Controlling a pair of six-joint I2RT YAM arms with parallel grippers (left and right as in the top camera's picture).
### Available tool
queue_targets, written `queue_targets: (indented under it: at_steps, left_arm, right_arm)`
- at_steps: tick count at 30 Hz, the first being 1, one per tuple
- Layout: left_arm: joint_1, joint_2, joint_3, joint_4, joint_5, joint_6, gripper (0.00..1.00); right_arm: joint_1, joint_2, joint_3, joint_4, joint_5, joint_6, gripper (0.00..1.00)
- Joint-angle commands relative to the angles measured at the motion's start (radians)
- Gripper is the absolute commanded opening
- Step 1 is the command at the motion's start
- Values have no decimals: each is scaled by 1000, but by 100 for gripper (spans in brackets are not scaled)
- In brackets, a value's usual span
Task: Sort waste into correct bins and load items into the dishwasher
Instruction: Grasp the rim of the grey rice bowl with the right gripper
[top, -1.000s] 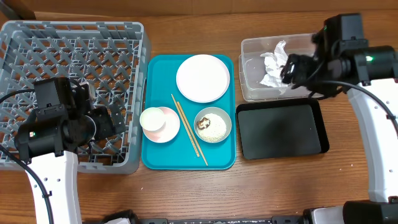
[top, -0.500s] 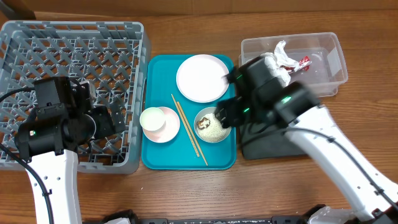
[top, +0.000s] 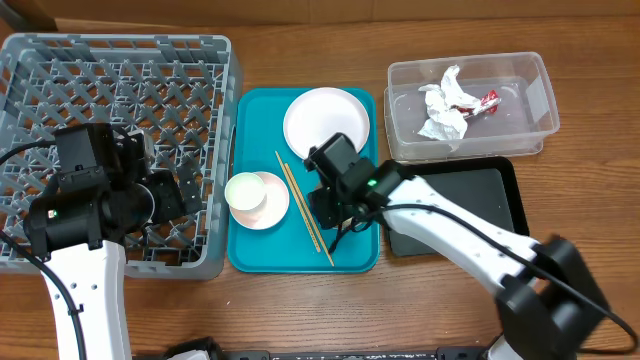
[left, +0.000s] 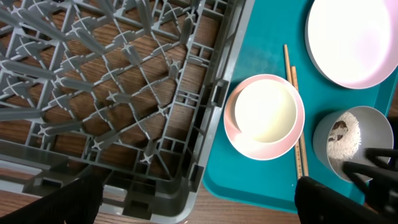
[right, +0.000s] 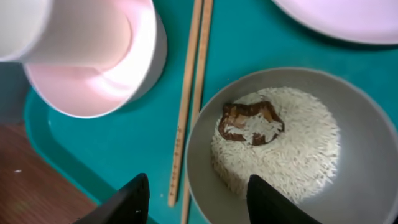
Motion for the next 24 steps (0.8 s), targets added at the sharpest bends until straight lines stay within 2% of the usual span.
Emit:
queue_targets:
  at_steps: [1,5,9,24]
  left_arm:
    - [3,5,6,1,14,22,100]
    - [3,6,6,4,14,22,100]
    - [3,6,6,4,14,22,100]
    - [3,6,6,4,14,22,100]
  right_arm:
    - [20,58,-5,17,-10,-1,45]
    - [24,75,-6,17,-9,0,32]
    - [25,77,-7,18,-6,45,27]
    - [45,92,-30,32,-6,45,26]
